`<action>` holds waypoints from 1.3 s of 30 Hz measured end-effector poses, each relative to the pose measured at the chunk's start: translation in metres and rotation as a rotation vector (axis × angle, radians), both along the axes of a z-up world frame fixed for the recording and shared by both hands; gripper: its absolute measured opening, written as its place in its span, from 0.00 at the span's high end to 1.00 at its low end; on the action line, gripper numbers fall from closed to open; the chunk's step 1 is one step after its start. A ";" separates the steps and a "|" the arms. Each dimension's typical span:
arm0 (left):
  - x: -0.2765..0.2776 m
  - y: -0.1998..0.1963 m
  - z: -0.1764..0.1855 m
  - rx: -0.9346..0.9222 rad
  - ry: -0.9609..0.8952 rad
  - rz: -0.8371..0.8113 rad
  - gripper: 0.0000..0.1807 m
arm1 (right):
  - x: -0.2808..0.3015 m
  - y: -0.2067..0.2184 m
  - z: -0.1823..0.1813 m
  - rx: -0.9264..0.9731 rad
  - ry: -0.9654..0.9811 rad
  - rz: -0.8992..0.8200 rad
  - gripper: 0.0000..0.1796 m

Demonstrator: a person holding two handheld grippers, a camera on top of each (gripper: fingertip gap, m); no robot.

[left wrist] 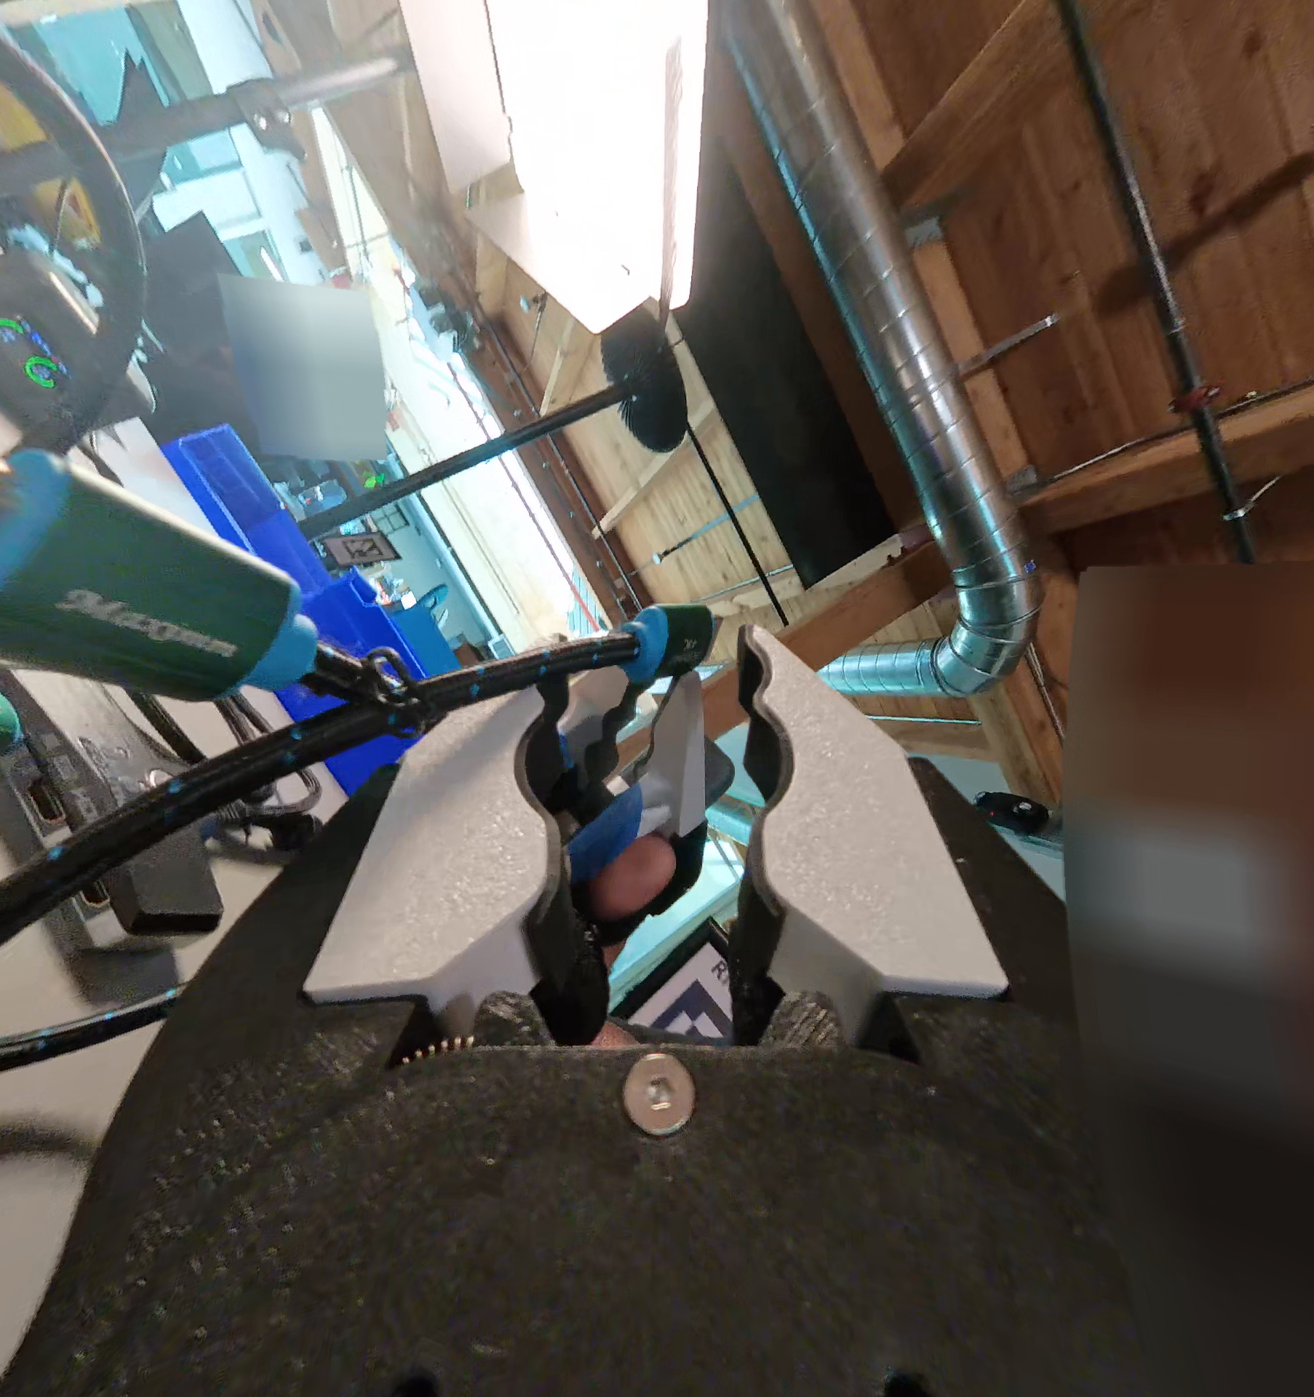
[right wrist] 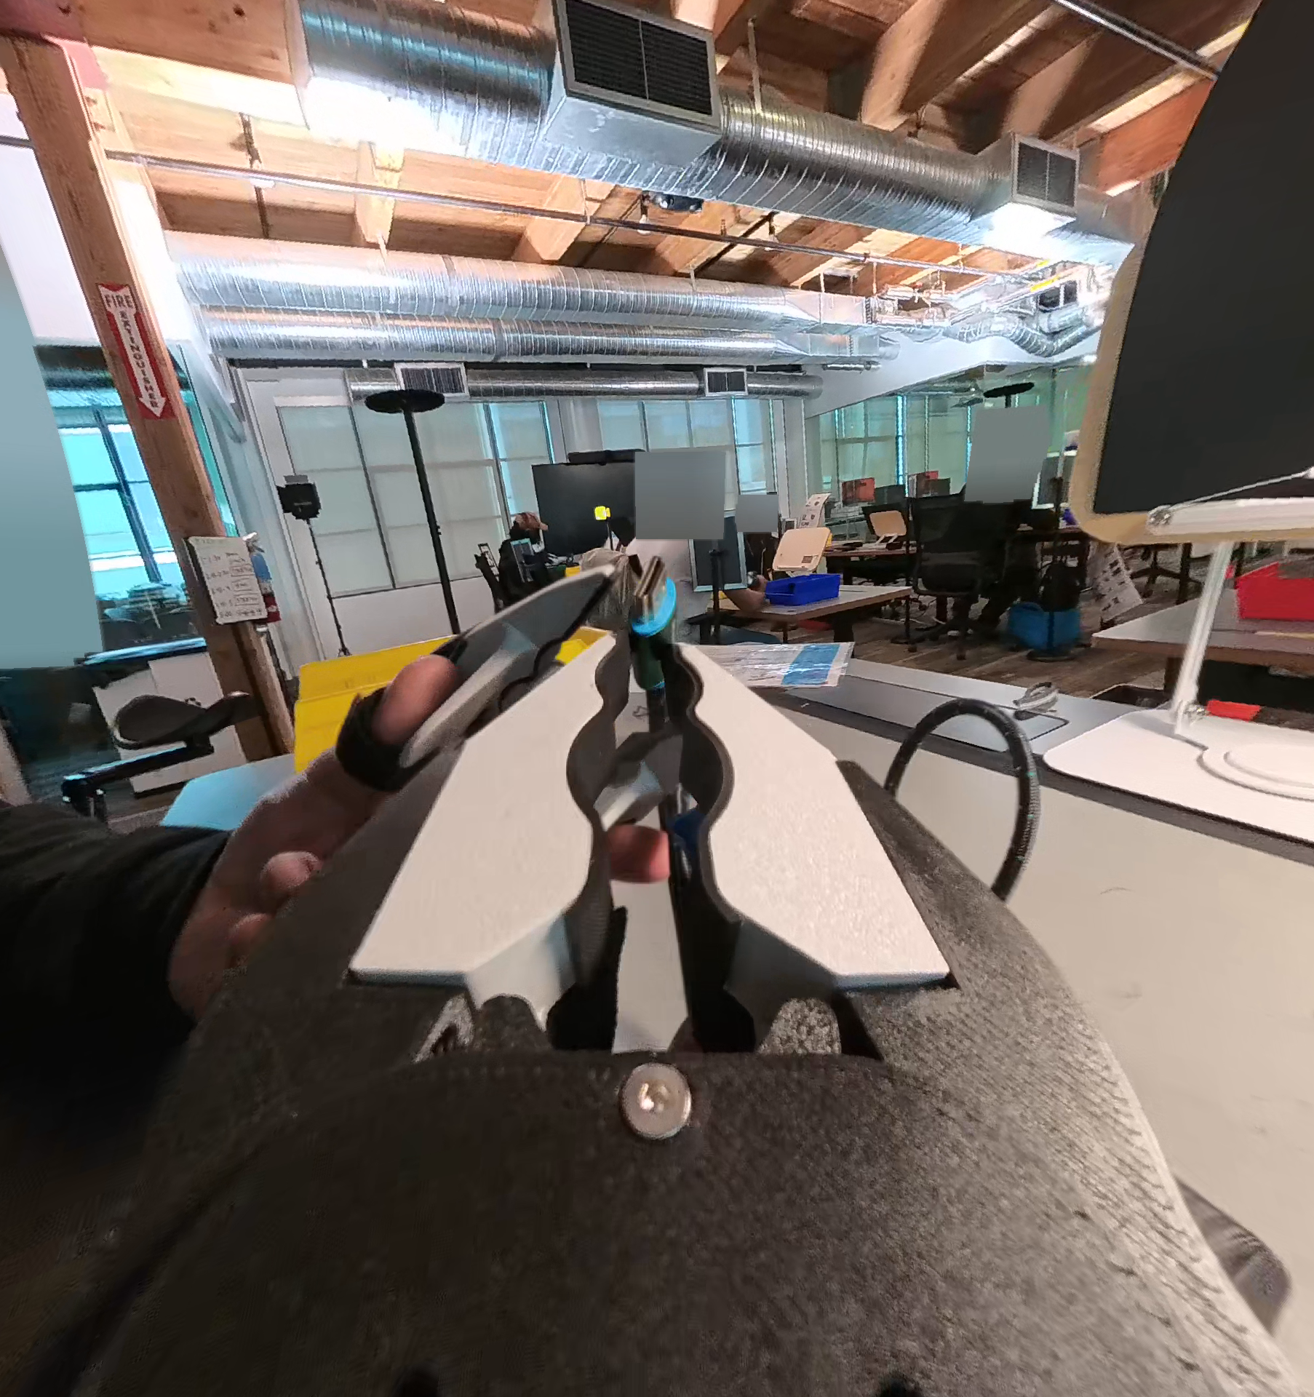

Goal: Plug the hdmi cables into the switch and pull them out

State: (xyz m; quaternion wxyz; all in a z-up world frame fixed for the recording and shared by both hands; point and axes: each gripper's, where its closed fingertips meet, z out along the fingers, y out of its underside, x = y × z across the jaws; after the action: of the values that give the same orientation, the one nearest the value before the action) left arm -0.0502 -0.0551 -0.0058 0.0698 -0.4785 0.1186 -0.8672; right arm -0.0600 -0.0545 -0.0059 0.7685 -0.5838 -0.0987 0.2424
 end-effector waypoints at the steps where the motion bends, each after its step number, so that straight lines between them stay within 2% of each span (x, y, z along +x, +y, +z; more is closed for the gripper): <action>1: -0.001 0.002 0.000 0.007 -0.011 0.024 0.77 | -0.003 0.001 -0.002 -0.009 0.012 0.008 0.95; 3: -0.005 0.007 -0.001 0.028 -0.028 0.082 0.86 | -0.006 0.004 -0.005 -0.028 0.050 0.027 0.95; 6: -0.007 0.013 -0.003 0.096 -0.013 0.143 0.90 | -0.005 0.008 -0.010 -0.059 0.072 0.039 0.96; 9: -0.008 0.022 -0.006 0.224 0.038 0.202 0.91 | -0.001 0.009 -0.014 -0.080 0.009 0.025 0.99; 13: -0.003 0.036 -0.022 0.399 0.237 0.229 0.92 | 0.008 0.011 -0.024 -0.076 -0.288 -0.077 0.83; 16: 0.002 0.036 -0.042 0.548 0.427 0.185 0.92 | 0.016 0.011 -0.030 -0.022 -0.569 -0.200 0.76; 18: 0.004 0.028 -0.054 0.631 0.513 0.118 0.92 | 0.016 0.011 -0.037 0.015 -0.748 -0.256 0.75; 21: 0.006 0.016 -0.065 0.693 0.579 0.047 0.92 | 0.002 0.010 -0.060 0.030 -0.985 -0.238 0.74; 24: 0.006 0.008 -0.072 0.695 0.606 -0.006 0.92 | 0.000 0.014 -0.072 0.029 -1.117 -0.278 0.75; 27: 0.007 0.004 -0.073 0.659 0.596 -0.046 0.92 | 0.006 0.019 -0.074 0.020 -1.163 -0.347 0.85; 30: 0.008 0.005 -0.071 0.607 0.565 -0.058 0.93 | 0.008 0.020 -0.073 -0.010 -1.124 -0.363 0.87; 32: 0.010 0.006 -0.068 0.562 0.530 -0.060 0.92 | 0.011 0.021 -0.071 -0.047 -1.057 -0.359 0.87; 35: 0.013 0.007 -0.066 0.456 0.486 -0.069 0.86 | 0.015 0.023 -0.072 -0.118 -0.910 -0.320 0.87; 39: 0.018 0.012 -0.070 0.334 0.447 -0.050 0.87 | 0.017 0.023 -0.072 -0.208 -0.703 -0.236 0.87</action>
State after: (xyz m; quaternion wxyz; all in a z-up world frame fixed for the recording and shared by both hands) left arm -0.0327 -0.0435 -0.0760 0.0982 -0.6367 0.2842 -0.7100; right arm -0.0428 -0.0318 -0.0782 0.6470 -0.7137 -0.2630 -0.0541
